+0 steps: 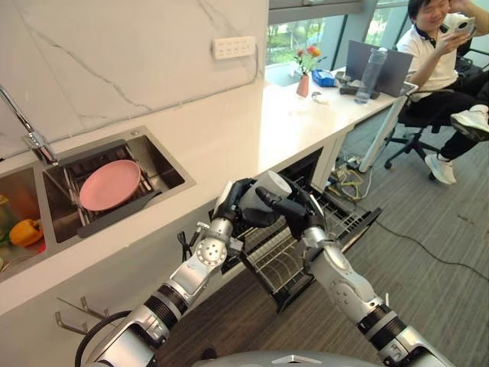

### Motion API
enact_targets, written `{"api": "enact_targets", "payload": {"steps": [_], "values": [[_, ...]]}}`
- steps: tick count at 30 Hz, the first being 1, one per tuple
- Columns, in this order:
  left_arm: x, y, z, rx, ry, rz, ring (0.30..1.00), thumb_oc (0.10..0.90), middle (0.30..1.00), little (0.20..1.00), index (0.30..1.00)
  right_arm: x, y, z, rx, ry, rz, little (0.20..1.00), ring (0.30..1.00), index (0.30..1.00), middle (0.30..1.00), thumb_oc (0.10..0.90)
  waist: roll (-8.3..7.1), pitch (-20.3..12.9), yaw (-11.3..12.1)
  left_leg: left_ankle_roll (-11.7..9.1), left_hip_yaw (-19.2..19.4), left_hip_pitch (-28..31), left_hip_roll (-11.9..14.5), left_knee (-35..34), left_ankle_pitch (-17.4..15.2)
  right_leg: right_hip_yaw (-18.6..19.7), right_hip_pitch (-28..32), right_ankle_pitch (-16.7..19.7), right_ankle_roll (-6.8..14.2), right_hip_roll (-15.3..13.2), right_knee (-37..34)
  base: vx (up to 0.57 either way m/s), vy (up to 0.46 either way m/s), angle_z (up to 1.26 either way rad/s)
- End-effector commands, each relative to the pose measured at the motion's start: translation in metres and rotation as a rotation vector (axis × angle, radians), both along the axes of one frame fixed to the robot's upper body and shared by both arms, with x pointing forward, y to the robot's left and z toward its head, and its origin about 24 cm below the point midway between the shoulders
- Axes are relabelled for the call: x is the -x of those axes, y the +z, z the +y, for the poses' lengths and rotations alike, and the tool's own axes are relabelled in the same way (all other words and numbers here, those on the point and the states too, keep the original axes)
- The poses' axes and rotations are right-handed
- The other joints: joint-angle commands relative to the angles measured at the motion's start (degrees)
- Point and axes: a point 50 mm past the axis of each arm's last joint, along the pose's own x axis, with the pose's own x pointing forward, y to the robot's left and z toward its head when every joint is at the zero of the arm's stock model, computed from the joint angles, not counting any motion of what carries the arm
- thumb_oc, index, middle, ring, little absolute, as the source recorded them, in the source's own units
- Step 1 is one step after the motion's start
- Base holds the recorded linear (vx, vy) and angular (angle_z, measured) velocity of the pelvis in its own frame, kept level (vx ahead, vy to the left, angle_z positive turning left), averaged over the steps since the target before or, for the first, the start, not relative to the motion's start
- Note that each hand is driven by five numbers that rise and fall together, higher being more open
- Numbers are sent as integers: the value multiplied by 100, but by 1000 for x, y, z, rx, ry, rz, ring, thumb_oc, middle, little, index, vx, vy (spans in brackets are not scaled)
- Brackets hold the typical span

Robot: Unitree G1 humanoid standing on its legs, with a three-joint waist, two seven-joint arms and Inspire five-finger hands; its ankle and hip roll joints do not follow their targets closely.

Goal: Place the dishes in the dishwasher.

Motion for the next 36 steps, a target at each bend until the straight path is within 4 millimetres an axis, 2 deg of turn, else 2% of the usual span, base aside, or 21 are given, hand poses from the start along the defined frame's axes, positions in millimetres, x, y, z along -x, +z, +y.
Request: {"api": "enact_targets", "payload": {"steps": [1, 9, 10, 11, 16, 19, 22, 23, 24, 25, 26, 28, 29, 31, 32, 34, 36], "values": [[-11, 96, -108, 177, -392, -349, 300, 400, 300, 300, 300, 16, 114, 116, -351, 500, -439, 300, 300, 300, 300, 400, -68, 142, -67, 254, -138, 285, -409, 62, -770, 84, 23, -197, 360, -285, 141, 0, 0, 0], [-13, 96, -112, 180, -384, -337, 300, 400, 300, 300, 300, 12, 122, 109, -371, 434, -463, 300, 300, 300, 300, 400, -52, 137, -110, 260, -123, 289, -416, 62, -783, 90, 28, -193, 359, -291, 146, 0, 0, 0], [-13, 95, -112, 179, -382, -333, 436, 491, 436, 436, 436, 12, 123, 108, -373, 422, -465, 300, 300, 300, 300, 400, -47, 136, -118, 261, -124, 293, -418, 62, -785, 89, 27, -193, 359, -292, 148, 0, 0, 0], [-14, 95, -113, 176, -379, -332, 900, 800, 900, 900, 900, 11, 124, 107, -378, 410, -468, 300, 300, 300, 300, 400, -47, 134, -125, 262, -118, 297, -419, 62, -788, 92, 28, -193, 360, -291, 148, 0, 0, 0], [-17, 91, -114, 122, -370, -334, 900, 800, 900, 900, 900, 6, 130, 94, -407, 314, -485, 300, 300, 300, 300, 400, -28, 116, -183, 258, -99, 317, -419, 62, -799, 106, 38, -202, 363, -290, 147, 0, 0, 0], [-24, 90, -110, 37, -333, -361, 900, 800, 900, 900, 900, 0, 133, 75, -426, 195, -492, 300, 300, 300, 300, 400, -6, 101, -244, 252, -83, 330, -413, 62, -807, 109, 42, -209, 372, -281, 149, 0, 0, 0], [-36, 93, -99, -238, -291, -502, 900, 800, 900, 900, 900, -9, 135, 43, -462, 6, -507, 300, 300, 300, 300, 400, 39, 69, -324, 241, -60, 354, -402, 62, -822, 115, 39, -229, 389, -271, 148, 0, 0, 0], [-36, 93, -100, -240, -292, -503, 900, 800, 900, 900, 900, -9, 135, 43, -463, 4, -508, 300, 300, 300, 300, 400, 36, 74, -318, 240, -62, 358, -401, 62, -825, 113, 42, -232, 389, -270, 149, 32, 23, 1], [-41, 92, -89, -367, -271, -554, 900, 800, 900, 900, 900, -14, 136, 19, -487, -138, -519, 300, 300, 300, 300, 400, 66, 55, -345, 226, -40, 382, -385, 62, -833, 91, 53, -256, 400, -265, 145, 54, 21, 1], [-43, 93, -72, -439, -238, -599, 900, 800, 900, 900, 900, -17, 138, -14, -503, -324, -559, 300, 300, 300, 300, 400, 93, 30, -344, 212, -24, 410, -363, 62, -844, 39, 71, -296, 412, -258, 137, 54, 20, 1], [-42, 92, -71, -441, -240, -598, 900, 800, 900, 900, 900, -16, 138, -15, -504, -327, -558, 300, 300, 300, 300, 400, 86, 28, -341, 210, -26, 414, -360, 62, -847, 36, 76, -299, 411, -256, 137, 39, 7, 3], [-36, 92, -54, -444, -221, -613, 900, 800, 900, 900, 900, -15, 139, -39, -505, -473, -588, 300, 300, 300, 300, 400, 97, 24, -300, 203, -39, 429, -337, 62, -852, -5, 80, -326, 415, -253, 132, 17, -2, 8], [-28, 91, -39, -433, -203, -624, 900, 800, 900, 900, 900, -10, 143, -62, -490, -610, -634, 300, 300, 300, 300, 400, 108, 29, -242, 193, -54, 442, -302, 62, -840, -51, 72, -366, 424, -244, 127, 14, -4, 7], [-28, 91, -39, -434, -204, -622, 900, 800, 900, 900, 900, -10, 143, -62, -489, -613, -633, 300, 300, 300, 300, 400, 103, 22, -242, 191, -55, 443, -299, 62, -841, -53, 74, -368, 423, -241, 127, 7, -8, 7], [-22, 93, -27, -421, -179, -644, 900, 800, 900, 900, 900, -5, 142, -78, -463, -704, -656, 300, 300, 300, 300, 400, 88, 23, -190, 182, -80, 442, -280, 62, -837, -84, 78, -392, 420, -235, 123, 0, -10, 8], [-11, 91, -8, -375, -140, -656, 900, 800, 900, 900, 900, -1, 135, -96, -385, -798, -656, 300, 300, 300, 300, 400, 47, 45, -109, 171, -130, 413, -271, 62, -823, -136, 77, -405, 417, -235, 129, -10, -6, 7], [-5, 88, 1, -357, -124, -644, 900, 800, 900, 900, 900, 0, 131, -102, -346, -823, -647, 300, 300, 300, 300, 400, 26, 43, -95, 167, -154, 397, -267, 62, -813, -158, 79, -410, 415, -236, 131, -15, -4, 6]]}}
